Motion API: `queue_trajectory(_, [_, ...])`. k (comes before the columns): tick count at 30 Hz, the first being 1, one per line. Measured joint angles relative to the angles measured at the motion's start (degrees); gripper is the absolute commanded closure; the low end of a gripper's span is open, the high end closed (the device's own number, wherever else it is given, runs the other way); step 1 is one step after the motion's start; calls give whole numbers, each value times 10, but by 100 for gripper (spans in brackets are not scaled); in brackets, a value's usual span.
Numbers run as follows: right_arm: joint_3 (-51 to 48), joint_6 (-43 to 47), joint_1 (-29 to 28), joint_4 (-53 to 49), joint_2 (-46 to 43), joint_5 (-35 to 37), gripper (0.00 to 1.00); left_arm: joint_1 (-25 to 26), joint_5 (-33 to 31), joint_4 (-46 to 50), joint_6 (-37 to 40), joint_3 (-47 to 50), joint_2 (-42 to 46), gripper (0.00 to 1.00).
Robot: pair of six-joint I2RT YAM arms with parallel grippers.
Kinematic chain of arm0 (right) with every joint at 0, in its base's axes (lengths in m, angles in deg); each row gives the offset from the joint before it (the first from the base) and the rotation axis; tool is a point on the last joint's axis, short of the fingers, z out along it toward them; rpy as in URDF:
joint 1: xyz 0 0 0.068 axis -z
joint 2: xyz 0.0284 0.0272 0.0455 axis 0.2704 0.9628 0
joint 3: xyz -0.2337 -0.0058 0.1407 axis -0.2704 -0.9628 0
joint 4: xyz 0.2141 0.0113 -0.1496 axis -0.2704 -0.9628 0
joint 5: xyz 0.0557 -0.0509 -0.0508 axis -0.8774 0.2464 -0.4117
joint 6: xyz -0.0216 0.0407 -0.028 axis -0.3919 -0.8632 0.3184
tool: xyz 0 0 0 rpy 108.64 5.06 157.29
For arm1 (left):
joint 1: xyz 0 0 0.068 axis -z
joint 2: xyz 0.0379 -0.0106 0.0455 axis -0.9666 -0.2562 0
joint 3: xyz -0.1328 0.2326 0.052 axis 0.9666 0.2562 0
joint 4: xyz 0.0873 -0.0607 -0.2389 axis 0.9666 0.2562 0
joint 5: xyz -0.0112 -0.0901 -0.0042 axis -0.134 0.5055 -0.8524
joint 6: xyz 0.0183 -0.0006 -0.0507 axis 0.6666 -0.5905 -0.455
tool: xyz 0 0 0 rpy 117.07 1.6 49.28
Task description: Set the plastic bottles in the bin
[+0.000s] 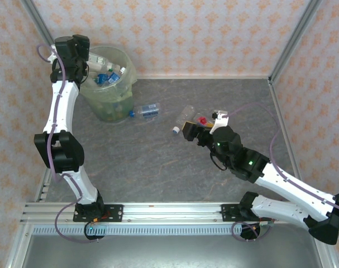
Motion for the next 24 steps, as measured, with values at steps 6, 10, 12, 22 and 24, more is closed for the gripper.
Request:
queue_trajectory(6, [0, 0, 0, 5, 10, 0, 0, 0, -18, 15, 23, 5, 49, 1])
queue_trajectory(10, [0, 0, 0, 9, 13, -1, 0, 0, -25, 8, 45, 14, 83, 1])
queue_trajectory(12, [0, 0, 0, 9, 14, -1, 0, 0, -15, -3, 53, 10, 83, 1])
queue_trajectory(22, [0, 0, 0, 8, 26, -2, 0, 23, 60, -6, 75, -40, -5, 1])
queue_trajectory(24, [0, -1, 0, 8, 25, -2, 0, 31, 63, -11, 78, -17, -2, 1])
